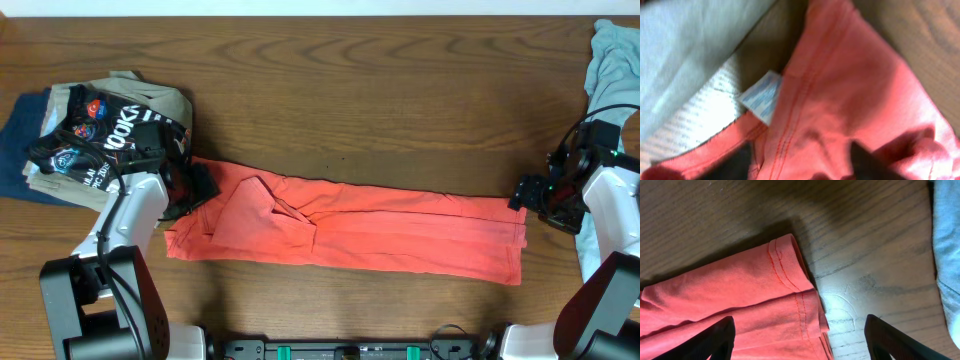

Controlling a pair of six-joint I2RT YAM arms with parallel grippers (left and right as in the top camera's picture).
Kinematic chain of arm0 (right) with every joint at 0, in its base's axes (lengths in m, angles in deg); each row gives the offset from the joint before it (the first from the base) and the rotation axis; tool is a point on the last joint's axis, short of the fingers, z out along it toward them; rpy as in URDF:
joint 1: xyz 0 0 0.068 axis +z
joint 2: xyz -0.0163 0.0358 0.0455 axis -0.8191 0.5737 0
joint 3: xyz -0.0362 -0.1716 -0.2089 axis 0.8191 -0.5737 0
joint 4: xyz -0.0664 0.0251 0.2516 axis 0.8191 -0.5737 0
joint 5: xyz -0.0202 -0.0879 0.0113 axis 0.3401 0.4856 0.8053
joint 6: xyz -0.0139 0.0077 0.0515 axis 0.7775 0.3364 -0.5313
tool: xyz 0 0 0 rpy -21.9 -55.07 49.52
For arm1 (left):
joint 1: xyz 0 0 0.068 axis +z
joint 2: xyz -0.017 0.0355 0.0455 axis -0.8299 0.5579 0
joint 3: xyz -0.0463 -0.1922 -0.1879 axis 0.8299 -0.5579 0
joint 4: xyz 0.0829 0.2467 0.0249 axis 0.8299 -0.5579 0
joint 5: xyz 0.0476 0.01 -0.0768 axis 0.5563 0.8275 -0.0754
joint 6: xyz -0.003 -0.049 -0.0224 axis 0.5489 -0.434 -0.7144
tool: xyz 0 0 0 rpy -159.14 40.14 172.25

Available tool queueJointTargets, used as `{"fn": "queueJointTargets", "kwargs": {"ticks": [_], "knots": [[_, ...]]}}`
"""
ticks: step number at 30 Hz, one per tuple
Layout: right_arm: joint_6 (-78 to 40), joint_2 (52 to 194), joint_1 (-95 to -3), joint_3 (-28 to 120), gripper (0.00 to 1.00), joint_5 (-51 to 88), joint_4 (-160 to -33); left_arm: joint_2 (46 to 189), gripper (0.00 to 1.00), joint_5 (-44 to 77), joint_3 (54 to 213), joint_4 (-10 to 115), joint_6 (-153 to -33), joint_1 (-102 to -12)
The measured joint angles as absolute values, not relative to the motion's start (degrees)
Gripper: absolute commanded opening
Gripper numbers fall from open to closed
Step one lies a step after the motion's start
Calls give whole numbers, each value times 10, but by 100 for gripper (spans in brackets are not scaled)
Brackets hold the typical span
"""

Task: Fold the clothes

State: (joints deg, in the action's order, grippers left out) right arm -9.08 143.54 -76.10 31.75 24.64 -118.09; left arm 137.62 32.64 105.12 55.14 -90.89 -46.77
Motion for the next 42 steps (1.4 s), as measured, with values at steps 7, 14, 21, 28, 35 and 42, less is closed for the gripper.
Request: {"fn": "queueJointTargets", "kwargs": {"ticks": [7, 14, 21, 28, 35, 42], "knots": [[-91, 1435, -761, 317, 81, 246, -1183, 1373, 92, 325, 1051, 499, -913, -468], [-91, 1435, -761, 317, 82, 246, -1182, 1331, 86, 309, 1051, 460, -909, -468], [-91, 1435, -761, 316, 82, 246, -1183, 1329, 70, 316, 1051, 457, -901, -468], [-91, 1435, -761, 316, 82, 245, -1182, 1329, 47, 325, 1049, 455, -898, -468], [-91, 1435, -761, 316, 81, 242, -1182, 1329, 47, 324, 1048, 433, -898, -468], [-85, 1435, -761, 308, 81, 233, -1176, 1329, 48, 325, 1048, 425, -898, -468]]}}
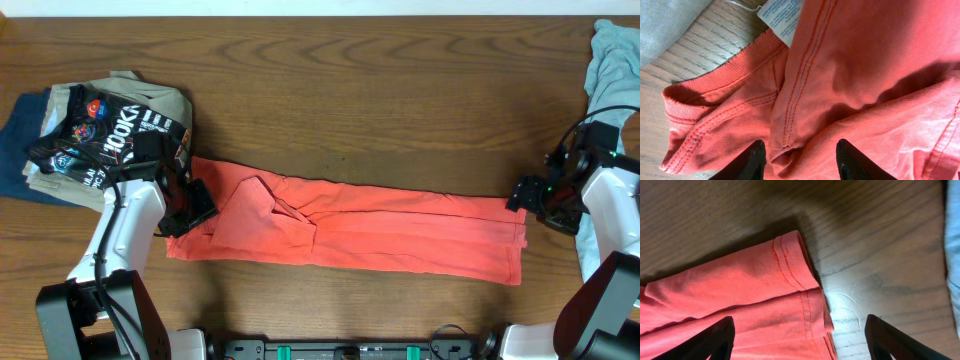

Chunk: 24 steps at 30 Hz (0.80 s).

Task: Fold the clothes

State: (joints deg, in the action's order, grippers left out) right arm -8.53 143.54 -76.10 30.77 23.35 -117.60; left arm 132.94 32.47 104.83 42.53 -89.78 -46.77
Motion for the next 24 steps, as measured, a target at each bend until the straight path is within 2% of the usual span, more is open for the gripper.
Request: {"fn": "queueJointTargets", "kwargs": {"ticks": [18, 24], "knots": [[-77, 1435, -761, 205, 80, 229, -1111, 1329, 48, 325, 1048, 425, -898, -468], [-75, 1435, -761, 179, 75, 210, -1081, 1329, 47, 325, 1048, 425, -898, -468]]}}
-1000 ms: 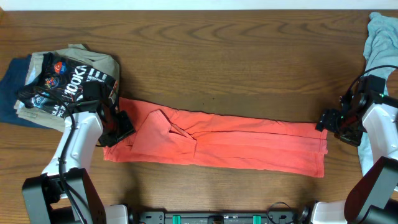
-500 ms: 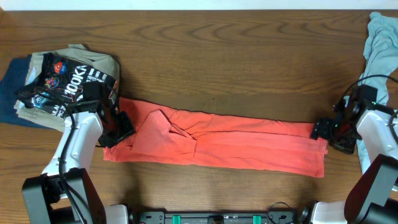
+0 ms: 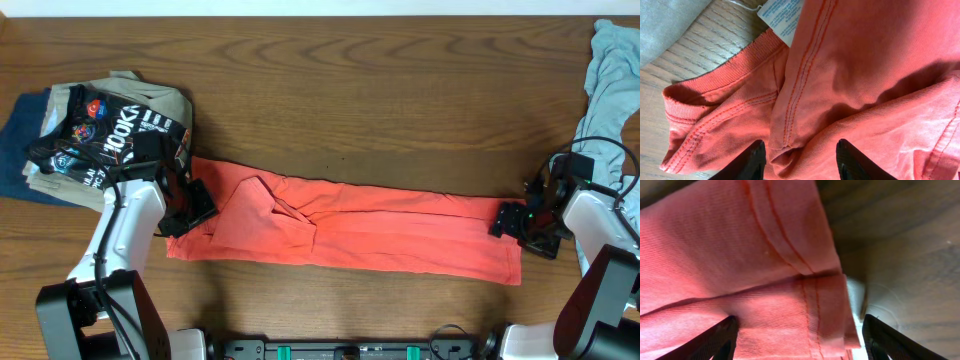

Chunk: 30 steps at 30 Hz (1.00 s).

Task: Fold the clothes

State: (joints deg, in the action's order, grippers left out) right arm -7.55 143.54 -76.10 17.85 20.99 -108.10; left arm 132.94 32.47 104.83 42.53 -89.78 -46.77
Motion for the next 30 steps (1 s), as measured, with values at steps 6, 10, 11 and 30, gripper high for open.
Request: {"fn": "queueJointTargets", "kwargs": {"ticks": [6, 10, 11, 30], "knots": [[-75, 1434, -761, 187, 72, 203, -1088, 1329, 48, 325, 1048, 423, -898, -468], [-78, 1423, -761, 210, 73, 220, -1091, 1329, 48, 325, 1048, 417, -898, -468], [-78, 1420, -761, 216, 73, 223, -1088, 1329, 48, 325, 1048, 417, -898, -468], [-87, 1414, -761, 188, 49, 221, -1039, 1329, 47, 325, 1048, 415, -898, -468]]}}
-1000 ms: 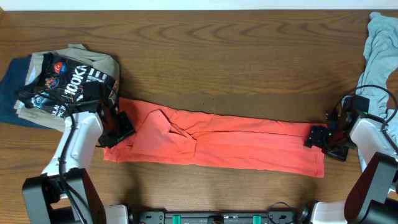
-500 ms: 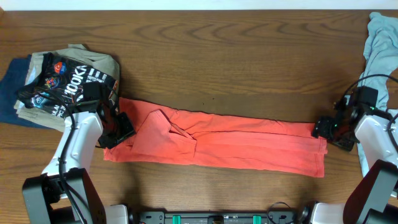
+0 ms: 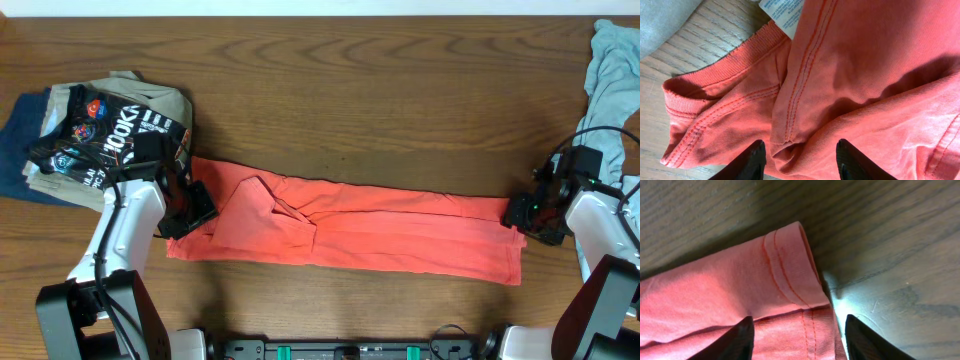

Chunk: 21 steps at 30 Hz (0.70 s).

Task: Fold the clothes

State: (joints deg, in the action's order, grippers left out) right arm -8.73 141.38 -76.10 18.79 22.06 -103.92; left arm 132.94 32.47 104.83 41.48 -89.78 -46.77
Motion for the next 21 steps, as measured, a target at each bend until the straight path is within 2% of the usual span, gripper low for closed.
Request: {"fn": "queueJointTargets", "kwargs": {"ticks": [9, 14, 21], "knots": [[-89, 1414, -761, 188, 22, 218, -1050, 1329, 48, 325, 1048, 415, -898, -468], [-89, 1414, -761, 188, 3, 218, -1058, 1329, 48, 325, 1048, 415, -898, -468], [-94, 1414, -761, 188, 1, 218, -1060, 1329, 48, 325, 1048, 415, -898, -468]]}}
